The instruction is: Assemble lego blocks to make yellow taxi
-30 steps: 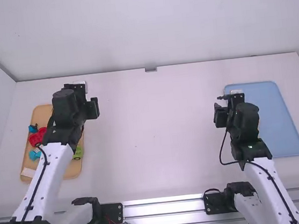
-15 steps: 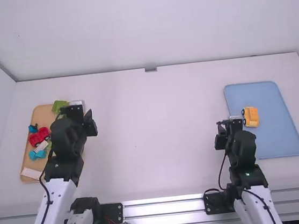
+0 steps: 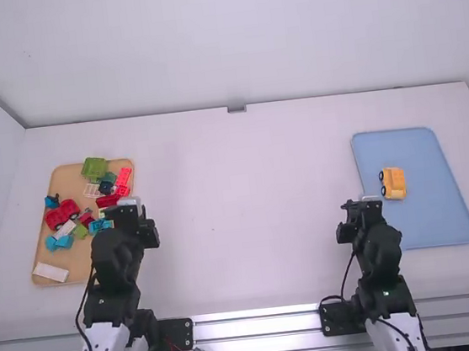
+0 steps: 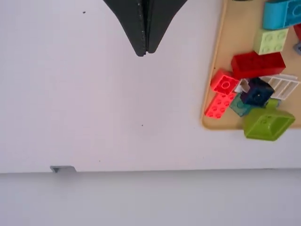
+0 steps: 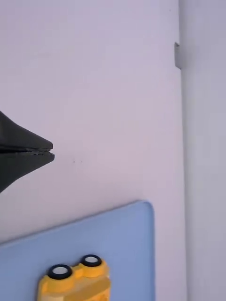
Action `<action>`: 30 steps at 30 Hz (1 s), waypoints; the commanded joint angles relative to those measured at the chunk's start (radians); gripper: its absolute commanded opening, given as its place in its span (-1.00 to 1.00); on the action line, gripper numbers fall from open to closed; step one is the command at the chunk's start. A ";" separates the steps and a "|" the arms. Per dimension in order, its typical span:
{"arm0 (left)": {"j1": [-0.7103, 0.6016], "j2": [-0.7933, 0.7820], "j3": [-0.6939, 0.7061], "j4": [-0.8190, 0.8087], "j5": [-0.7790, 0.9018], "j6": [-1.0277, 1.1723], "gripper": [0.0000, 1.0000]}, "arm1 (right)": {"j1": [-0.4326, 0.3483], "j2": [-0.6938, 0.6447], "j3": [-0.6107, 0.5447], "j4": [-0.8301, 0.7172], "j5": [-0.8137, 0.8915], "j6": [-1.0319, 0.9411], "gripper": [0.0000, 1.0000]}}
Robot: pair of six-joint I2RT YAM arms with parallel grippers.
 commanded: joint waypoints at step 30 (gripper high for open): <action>-0.003 -0.443 -0.221 0.002 -0.002 0.001 -1.00 | -0.002 -0.245 -0.011 -0.005 0.000 0.006 -1.00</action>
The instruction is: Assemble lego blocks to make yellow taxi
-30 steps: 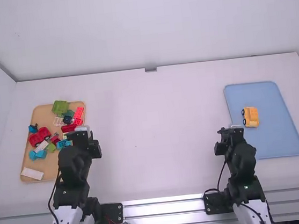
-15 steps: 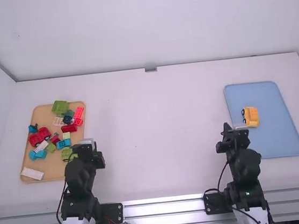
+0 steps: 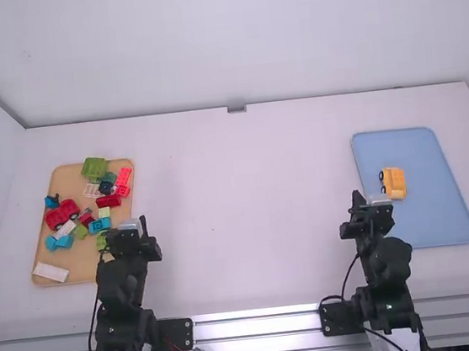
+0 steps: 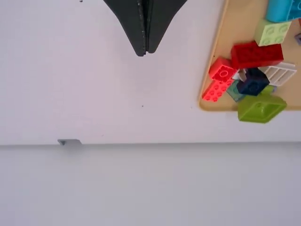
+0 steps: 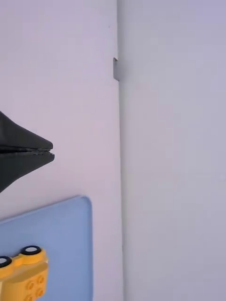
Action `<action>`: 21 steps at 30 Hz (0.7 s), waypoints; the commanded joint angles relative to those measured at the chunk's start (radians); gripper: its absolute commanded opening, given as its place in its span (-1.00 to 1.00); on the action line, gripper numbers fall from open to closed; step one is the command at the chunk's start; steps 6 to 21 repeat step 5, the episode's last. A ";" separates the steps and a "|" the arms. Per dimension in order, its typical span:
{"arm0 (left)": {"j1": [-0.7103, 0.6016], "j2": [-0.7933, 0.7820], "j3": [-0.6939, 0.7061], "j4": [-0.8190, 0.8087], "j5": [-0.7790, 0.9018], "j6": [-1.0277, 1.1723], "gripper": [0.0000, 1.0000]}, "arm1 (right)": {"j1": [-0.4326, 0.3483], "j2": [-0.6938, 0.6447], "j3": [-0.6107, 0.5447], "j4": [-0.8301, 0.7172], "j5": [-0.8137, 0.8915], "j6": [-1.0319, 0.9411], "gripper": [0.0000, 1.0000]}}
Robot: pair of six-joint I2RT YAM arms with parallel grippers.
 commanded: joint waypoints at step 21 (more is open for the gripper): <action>-0.003 -0.049 -0.011 -0.002 -0.002 0.001 -1.00 | -0.002 -0.009 -0.011 -0.005 0.002 0.006 -1.00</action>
